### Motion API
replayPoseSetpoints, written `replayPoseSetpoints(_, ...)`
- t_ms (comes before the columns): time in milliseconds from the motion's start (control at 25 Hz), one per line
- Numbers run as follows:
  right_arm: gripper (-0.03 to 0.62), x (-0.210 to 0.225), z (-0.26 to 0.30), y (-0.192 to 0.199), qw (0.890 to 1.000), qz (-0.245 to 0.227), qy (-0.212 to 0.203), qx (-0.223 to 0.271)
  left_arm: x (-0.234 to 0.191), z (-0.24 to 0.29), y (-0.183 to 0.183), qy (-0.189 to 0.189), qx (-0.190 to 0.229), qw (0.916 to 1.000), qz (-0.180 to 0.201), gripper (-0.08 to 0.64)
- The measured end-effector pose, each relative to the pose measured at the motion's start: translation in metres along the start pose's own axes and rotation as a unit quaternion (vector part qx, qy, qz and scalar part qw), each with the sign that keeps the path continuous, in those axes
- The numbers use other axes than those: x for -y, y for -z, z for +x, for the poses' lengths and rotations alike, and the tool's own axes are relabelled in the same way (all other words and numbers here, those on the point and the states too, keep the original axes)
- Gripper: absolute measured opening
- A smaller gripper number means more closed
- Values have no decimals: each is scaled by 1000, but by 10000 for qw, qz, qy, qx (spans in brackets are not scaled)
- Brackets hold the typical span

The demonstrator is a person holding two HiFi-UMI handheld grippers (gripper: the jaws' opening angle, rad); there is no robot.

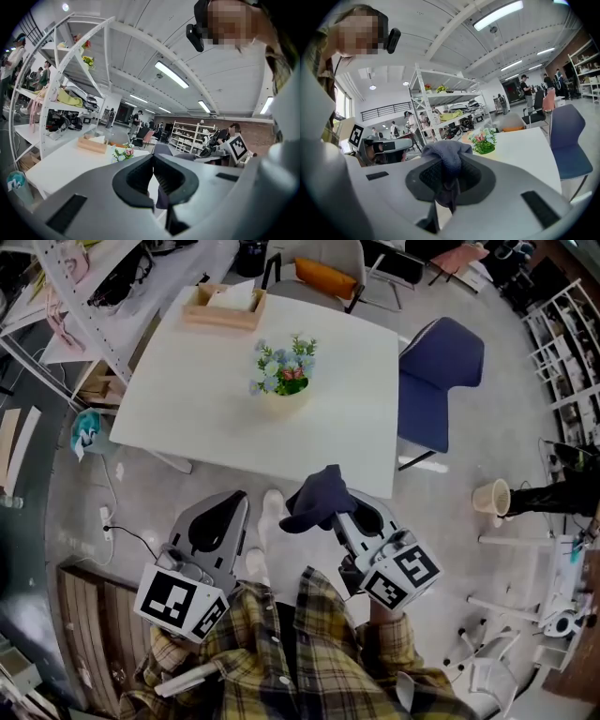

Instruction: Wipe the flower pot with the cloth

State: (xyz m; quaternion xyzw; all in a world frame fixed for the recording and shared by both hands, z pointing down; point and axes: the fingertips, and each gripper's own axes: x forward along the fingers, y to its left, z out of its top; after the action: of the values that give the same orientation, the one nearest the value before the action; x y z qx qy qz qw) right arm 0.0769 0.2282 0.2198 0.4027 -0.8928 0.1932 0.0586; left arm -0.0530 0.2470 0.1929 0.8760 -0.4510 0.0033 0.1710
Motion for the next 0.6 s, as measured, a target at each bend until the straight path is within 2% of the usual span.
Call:
replayPoseSetpoints(360, 23, 72, 58, -49, 9999, 89, 104, 34, -40, 88, -38, 54, -168, 9997, 176, 9)
replayPoseSetpoints(600, 23, 114, 82, -77, 10000, 37, 73, 51, -51, 137, -58, 100, -156, 9995, 254, 9)
